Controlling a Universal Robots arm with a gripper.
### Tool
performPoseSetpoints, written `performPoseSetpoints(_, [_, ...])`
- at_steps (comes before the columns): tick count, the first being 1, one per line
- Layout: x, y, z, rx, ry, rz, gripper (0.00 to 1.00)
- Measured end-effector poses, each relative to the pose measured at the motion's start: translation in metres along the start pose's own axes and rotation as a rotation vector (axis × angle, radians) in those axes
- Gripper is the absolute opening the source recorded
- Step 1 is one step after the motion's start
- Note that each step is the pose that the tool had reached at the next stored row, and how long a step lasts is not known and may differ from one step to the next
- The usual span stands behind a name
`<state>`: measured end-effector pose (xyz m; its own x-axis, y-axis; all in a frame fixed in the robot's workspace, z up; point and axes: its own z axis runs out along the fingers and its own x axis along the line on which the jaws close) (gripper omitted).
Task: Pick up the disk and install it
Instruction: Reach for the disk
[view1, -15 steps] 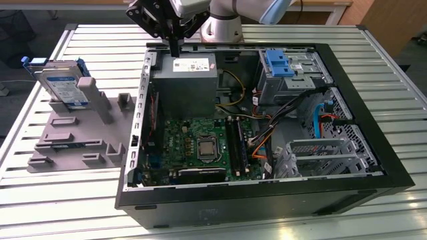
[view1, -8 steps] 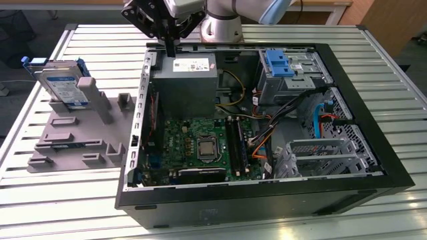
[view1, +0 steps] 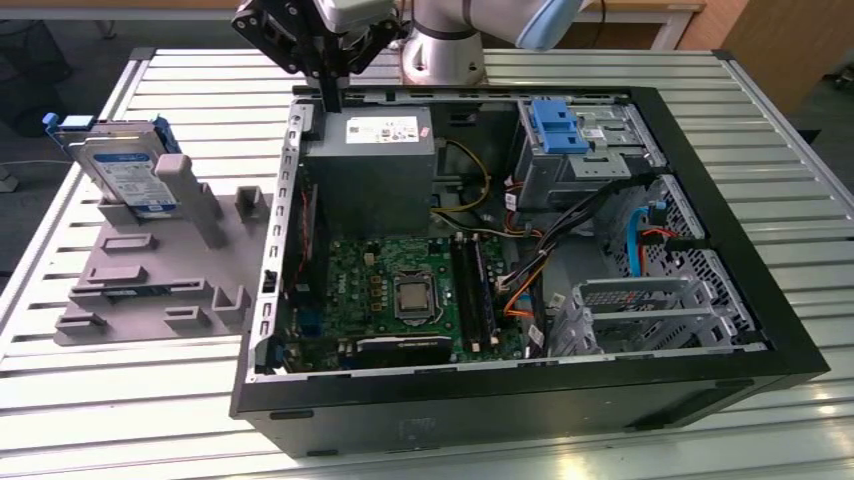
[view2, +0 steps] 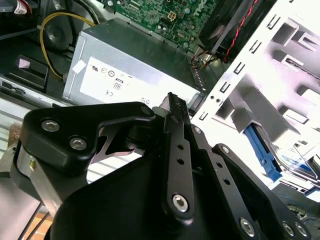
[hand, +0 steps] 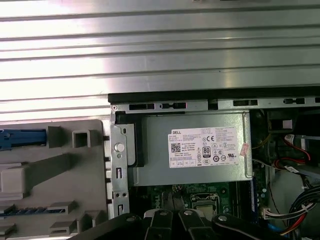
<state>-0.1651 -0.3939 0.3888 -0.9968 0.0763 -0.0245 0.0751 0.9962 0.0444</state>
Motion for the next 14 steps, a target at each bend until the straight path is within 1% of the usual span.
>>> performPoseSetpoints(2, [0.0016, 0.0005, 0.0, 0.0001, 0.0001, 0.0, 0.11])
performPoseSetpoints(9, [0.0018, 0.0005, 0.0001, 0.0001, 0.0, 0.0, 0.11])
performPoseSetpoints(14, [0.0073, 0.0015, 0.0, 0.0001, 0.0001, 0.0, 0.11])
